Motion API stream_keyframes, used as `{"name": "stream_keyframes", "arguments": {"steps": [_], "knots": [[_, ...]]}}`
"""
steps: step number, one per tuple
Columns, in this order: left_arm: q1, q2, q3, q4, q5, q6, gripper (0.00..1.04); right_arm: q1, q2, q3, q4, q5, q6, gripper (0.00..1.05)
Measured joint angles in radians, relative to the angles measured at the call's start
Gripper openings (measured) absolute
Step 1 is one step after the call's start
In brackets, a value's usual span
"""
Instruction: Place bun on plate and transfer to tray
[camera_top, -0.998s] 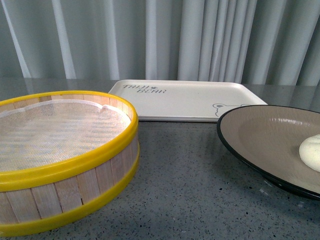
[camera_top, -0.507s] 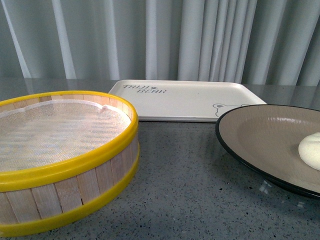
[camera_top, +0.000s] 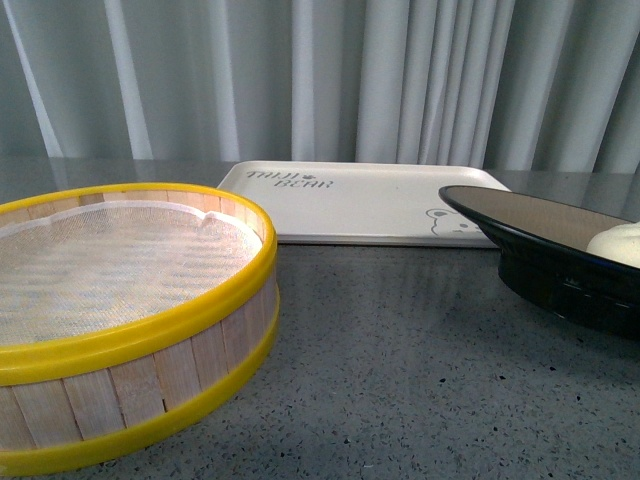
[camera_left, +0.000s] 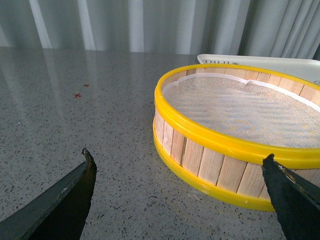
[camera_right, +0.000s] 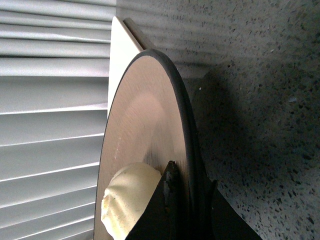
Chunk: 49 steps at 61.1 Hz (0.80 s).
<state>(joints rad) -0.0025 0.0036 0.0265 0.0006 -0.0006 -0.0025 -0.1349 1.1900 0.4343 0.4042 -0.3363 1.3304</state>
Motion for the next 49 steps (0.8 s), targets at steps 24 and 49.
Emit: {"name": "stream_keyframes", "arguments": {"steps": [24,49], "knots": [[0.0,0.0,0.0,0.0,0.0,0.0,0.98,-0.002,-0.085,0.165,-0.134,0.037,-0.178,0.03],[0.0,0.0,0.0,0.0,0.0,0.0,0.98,-0.144,0.304,0.463,0.019,-0.006,-0.198,0.03]]}}
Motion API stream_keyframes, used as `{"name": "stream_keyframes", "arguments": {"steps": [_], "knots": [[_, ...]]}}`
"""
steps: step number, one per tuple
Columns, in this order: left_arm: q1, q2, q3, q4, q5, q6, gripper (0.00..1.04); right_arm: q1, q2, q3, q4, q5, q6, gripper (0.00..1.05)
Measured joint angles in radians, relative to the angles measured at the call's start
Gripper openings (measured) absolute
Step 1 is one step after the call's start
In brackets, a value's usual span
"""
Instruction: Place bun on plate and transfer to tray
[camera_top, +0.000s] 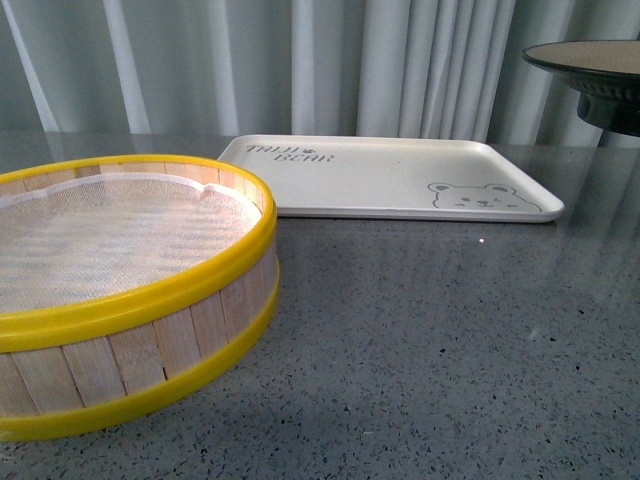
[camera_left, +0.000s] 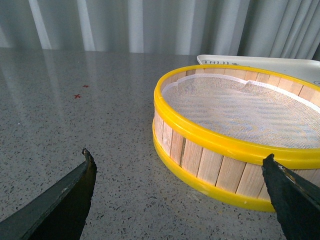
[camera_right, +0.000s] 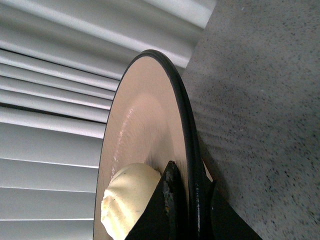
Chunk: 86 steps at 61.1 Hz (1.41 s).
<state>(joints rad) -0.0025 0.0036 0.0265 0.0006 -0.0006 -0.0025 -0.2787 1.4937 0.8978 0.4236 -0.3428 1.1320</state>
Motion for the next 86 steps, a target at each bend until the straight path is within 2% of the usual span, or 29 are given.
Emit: {"name": "stream_keyframes", "arguments": {"steps": [9,21,35,48,67,86], "knots": [[0.0,0.0,0.0,0.0,0.0,0.0,0.98,0.039,0.187,0.196,-0.035,-0.006,-0.029,0.03],[0.0,0.0,0.0,0.0,0.0,0.0,0.98,0.1,0.366,0.342,-0.071,-0.017,-0.085,0.03],[0.0,0.0,0.0,0.0,0.0,0.0,0.98,0.172,0.404,0.379,-0.052,-0.069,-0.129,0.03],[0.0,0.0,0.0,0.0,0.0,0.0,0.98,0.19,0.45,0.455,-0.06,-0.097,-0.138,0.03],[0.0,0.0,0.0,0.0,0.0,0.0,0.98,0.209,0.542,0.567,-0.108,-0.097,-0.147,0.03],[0.0,0.0,0.0,0.0,0.0,0.0,0.98,0.261,0.577,0.579,-0.107,-0.096,-0.145,0.03]]}}
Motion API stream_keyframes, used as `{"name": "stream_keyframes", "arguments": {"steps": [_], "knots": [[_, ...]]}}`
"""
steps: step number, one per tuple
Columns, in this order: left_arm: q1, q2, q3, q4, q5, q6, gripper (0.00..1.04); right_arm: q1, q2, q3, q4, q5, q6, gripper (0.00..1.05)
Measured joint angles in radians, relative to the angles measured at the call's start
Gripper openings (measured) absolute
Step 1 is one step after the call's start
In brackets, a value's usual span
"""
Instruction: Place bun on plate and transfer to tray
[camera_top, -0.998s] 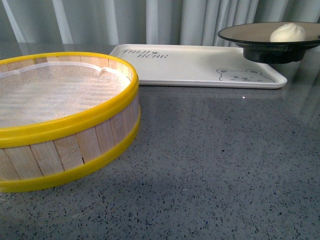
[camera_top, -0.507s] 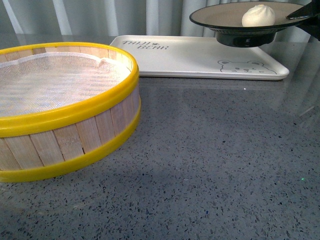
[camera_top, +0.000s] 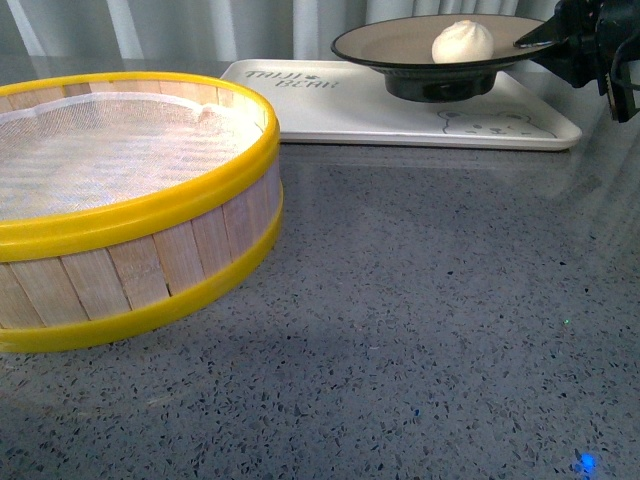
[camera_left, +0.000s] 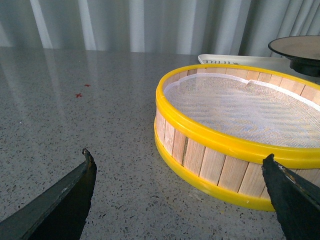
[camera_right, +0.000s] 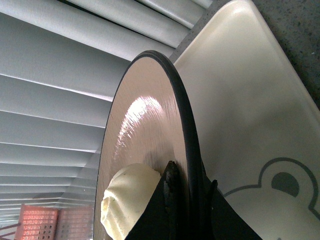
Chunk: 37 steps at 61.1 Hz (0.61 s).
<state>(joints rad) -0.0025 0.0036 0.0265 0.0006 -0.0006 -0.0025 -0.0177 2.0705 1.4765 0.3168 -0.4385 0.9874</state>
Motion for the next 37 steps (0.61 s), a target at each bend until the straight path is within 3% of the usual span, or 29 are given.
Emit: {"name": "stream_keyframes", "arguments": {"steps": [37], "knots": [[0.0,0.0,0.0,0.0,0.0,0.0,0.98,-0.017,0.029,0.0,-0.039,0.018,0.034,0.03]]}}
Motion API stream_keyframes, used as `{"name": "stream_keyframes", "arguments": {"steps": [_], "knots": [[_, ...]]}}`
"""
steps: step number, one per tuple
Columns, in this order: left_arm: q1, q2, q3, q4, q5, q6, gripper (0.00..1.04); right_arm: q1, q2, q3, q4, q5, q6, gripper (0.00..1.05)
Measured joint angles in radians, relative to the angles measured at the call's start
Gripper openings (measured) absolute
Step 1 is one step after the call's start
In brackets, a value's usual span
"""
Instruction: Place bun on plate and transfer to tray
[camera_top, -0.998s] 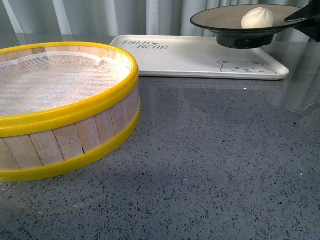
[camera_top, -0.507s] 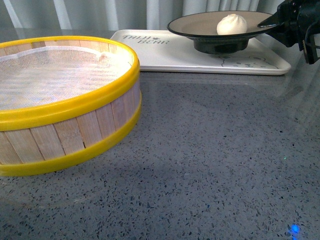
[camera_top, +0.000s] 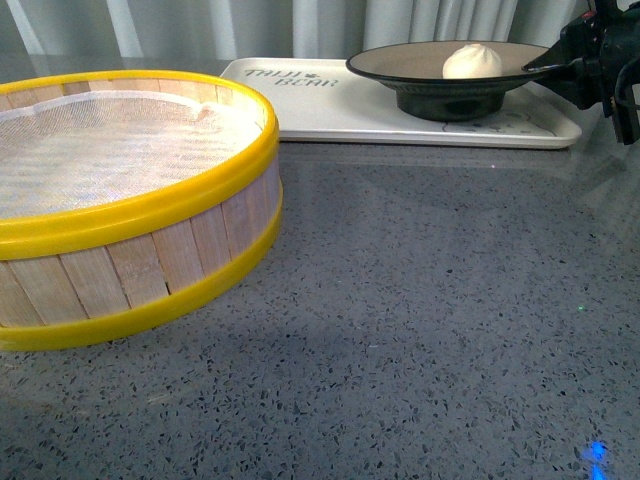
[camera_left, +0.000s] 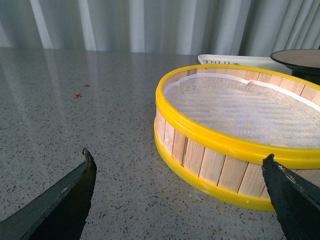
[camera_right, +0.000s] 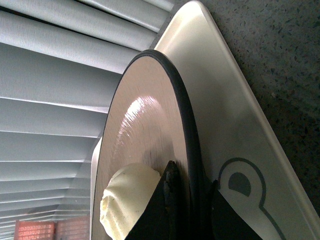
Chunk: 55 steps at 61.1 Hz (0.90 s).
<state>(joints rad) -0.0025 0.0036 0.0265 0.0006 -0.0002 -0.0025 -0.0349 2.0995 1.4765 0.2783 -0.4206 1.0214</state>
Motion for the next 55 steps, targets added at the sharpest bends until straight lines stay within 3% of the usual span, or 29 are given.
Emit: {"name": "stream_keyframes", "arguments": {"steps": [14,25,31,34,44,55], "knots": [[0.0,0.0,0.0,0.0,0.0,0.0,0.98,0.0,0.0,0.0,-0.008,0.0,0.004,0.03],[0.0,0.0,0.0,0.0,0.0,0.0,0.98,-0.003,0.0,0.0,-0.019,-0.005,0.011,0.3],[0.0,0.0,0.0,0.0,0.0,0.0,0.98,-0.008,0.0,-0.001,-0.023,-0.008,0.016,0.52],[0.0,0.0,0.0,0.0,0.0,0.0,0.98,-0.009,0.0,-0.002,-0.023,-0.008,0.018,0.58],[0.0,0.0,0.0,0.0,0.0,0.0,0.98,-0.016,-0.035,-0.029,-0.007,-0.019,0.029,0.97],[0.0,0.0,0.0,0.0,0.0,0.0,0.98,-0.022,-0.053,-0.064,0.012,-0.027,0.033,0.96]]}}
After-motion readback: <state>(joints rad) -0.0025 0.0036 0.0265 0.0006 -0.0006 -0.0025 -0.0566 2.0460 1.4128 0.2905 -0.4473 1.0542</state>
